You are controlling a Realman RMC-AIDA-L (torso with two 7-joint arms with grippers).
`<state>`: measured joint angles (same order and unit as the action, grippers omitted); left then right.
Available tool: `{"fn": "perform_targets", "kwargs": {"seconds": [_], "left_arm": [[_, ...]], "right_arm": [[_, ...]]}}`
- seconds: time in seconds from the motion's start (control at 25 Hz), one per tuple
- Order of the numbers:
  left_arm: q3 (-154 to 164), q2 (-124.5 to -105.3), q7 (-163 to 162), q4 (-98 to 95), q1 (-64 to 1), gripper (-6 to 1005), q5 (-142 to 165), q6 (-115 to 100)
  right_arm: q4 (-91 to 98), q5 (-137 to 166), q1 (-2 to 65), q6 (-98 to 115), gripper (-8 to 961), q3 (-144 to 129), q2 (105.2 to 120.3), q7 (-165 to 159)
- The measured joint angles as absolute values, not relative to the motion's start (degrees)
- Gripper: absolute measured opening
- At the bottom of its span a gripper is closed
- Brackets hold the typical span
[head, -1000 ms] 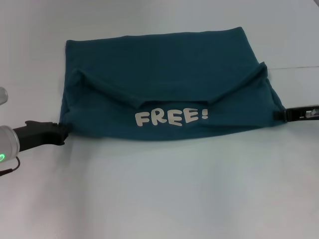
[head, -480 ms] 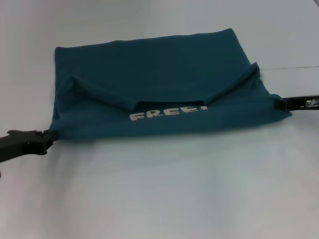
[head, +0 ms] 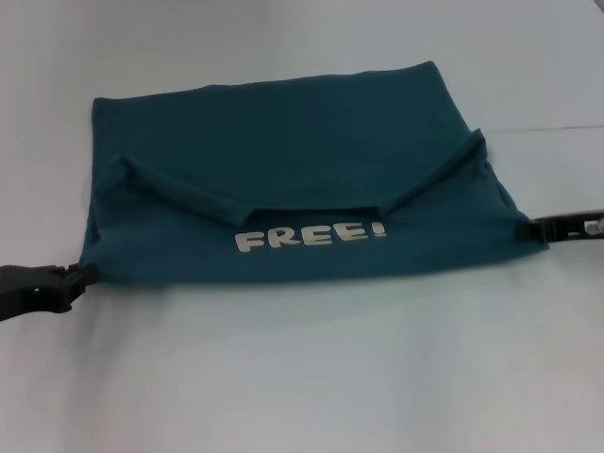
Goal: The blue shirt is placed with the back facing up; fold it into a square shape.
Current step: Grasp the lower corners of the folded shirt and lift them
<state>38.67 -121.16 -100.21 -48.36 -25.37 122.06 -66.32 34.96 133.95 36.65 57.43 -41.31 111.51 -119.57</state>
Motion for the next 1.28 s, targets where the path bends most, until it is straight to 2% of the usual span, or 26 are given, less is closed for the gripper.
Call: {"fn": "perform_targets", "kwargs": {"seconds": [0.64,0.96,1.28], "left_arm": [[34.2,-121.51,-101.2,-53.0,-22.3,67,127.6,-80.6],[29.7,-121.55,-101.2,-55.3,-20.7,68,130.7,-90.6],[26.9,-121.17,-101.1,-56.2,-20.3,68,134.6,-97.7]], "right_arm": [[43.9,133.4,28.8,75.1,43,-37.7,112.12,-115.4],[50.7,133.3,23.7,84.7,50,-36.2,113.54,-114.1],[51.6,133.7,20.4,93.0,56,-31.7,113.56,-110.7]]}}
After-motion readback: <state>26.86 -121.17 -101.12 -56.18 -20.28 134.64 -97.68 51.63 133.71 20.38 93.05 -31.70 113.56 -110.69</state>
